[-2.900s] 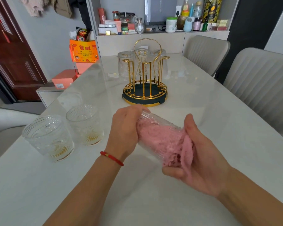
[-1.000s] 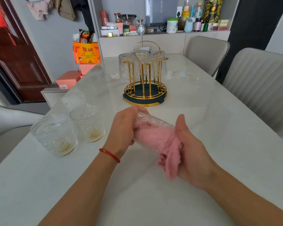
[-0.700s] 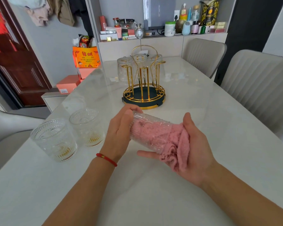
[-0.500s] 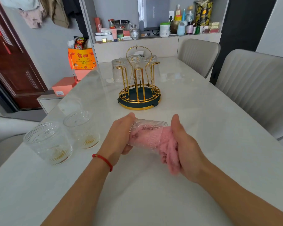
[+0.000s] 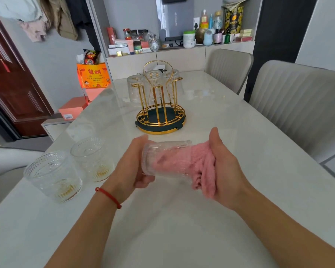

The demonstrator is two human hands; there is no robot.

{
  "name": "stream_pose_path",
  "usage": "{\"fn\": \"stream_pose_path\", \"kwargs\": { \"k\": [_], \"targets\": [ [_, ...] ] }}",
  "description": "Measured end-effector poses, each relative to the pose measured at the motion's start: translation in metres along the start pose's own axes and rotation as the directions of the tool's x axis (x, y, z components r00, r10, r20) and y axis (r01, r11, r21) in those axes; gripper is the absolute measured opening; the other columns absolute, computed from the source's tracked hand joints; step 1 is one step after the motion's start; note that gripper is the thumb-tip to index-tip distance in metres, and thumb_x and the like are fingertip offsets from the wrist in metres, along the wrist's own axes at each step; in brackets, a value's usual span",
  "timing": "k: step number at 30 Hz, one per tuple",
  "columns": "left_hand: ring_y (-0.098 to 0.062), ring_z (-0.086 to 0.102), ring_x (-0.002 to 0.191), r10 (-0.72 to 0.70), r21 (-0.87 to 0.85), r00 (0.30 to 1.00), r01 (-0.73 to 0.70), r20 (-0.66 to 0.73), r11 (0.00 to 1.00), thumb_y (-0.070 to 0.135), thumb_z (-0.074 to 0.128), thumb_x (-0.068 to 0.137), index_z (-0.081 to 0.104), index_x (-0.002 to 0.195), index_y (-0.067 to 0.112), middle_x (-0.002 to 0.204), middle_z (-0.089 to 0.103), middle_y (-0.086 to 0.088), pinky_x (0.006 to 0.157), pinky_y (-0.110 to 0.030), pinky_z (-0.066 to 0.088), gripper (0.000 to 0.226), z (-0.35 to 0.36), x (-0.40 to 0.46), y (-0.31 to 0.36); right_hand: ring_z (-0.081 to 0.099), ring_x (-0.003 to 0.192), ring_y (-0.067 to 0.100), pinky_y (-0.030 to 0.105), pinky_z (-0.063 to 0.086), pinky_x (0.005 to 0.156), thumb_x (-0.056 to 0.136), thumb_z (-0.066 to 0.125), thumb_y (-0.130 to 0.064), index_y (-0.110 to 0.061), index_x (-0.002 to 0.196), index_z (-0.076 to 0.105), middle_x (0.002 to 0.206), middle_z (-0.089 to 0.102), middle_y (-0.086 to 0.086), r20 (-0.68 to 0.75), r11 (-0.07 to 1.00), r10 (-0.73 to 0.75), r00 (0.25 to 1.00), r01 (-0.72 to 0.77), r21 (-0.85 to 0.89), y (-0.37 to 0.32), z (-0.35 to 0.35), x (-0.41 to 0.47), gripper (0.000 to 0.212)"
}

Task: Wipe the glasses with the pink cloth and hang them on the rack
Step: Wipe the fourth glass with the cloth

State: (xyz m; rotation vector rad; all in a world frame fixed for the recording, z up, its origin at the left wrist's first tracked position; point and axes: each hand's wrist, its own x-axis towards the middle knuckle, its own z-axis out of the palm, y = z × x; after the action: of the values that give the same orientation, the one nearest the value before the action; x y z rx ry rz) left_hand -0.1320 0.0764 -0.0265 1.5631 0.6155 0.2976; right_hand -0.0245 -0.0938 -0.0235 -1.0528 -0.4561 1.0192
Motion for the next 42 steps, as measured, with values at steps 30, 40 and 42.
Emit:
{"fn": "stream_pose_path", "kwargs": {
  "k": [30, 40, 42],
  "targets": [
    [-0.018, 0.060, 0.067, 0.803, 0.516, 0.587, -0.659, -0.101, 0.547, 0.033, 0.029, 0.101, 0.068, 0.097, 0.014, 0.076, 0.063, 0.000, 0.052, -0.031, 0.042, 0.044, 0.001, -0.003, -0.009, 0.078, 0.083, 0.030, 0.033, 0.064, 0.062, 0.095, 0.032, -0.070, 0.005, 0.103, 0.077, 0.105, 0.076, 0.023, 0.038, 0.963, 0.170, 0.985, -0.174, 0.208, -0.013, 0.006, -0.011, 0.089],
    [-0.015, 0.034, 0.046, 0.313, 0.130, 0.895, -0.286, -0.319, 0.949, 0.031, 0.044, 0.098, 0.060, 0.083, 0.010, 0.062, 0.046, -0.003, 0.041, -0.023, 0.025, 0.031, 0.017, -0.003, -0.002, 0.062, 0.056, 0.020, 0.024, 0.048, 0.050, 0.092, 0.027, -0.076, -0.004, 0.088, 0.082, 0.083, 0.072, 0.016, 0.004, 0.992, 0.118, 0.993, -0.118, 0.047, -0.008, 0.002, -0.004, 0.091],
    [-0.017, 0.047, 0.055, 0.665, 0.374, 0.692, -0.559, -0.280, 0.740, 0.032, 0.043, 0.093, 0.070, 0.092, 0.019, 0.074, 0.061, 0.004, 0.041, -0.025, 0.036, 0.030, 0.015, -0.005, -0.007, 0.074, 0.083, 0.036, 0.035, 0.061, 0.076, 0.093, 0.028, -0.076, 0.000, 0.092, 0.081, 0.094, 0.074, 0.023, -0.001, 0.986, 0.139, 0.990, -0.138, 0.093, -0.007, -0.002, -0.001, 0.092]
  ]
}}
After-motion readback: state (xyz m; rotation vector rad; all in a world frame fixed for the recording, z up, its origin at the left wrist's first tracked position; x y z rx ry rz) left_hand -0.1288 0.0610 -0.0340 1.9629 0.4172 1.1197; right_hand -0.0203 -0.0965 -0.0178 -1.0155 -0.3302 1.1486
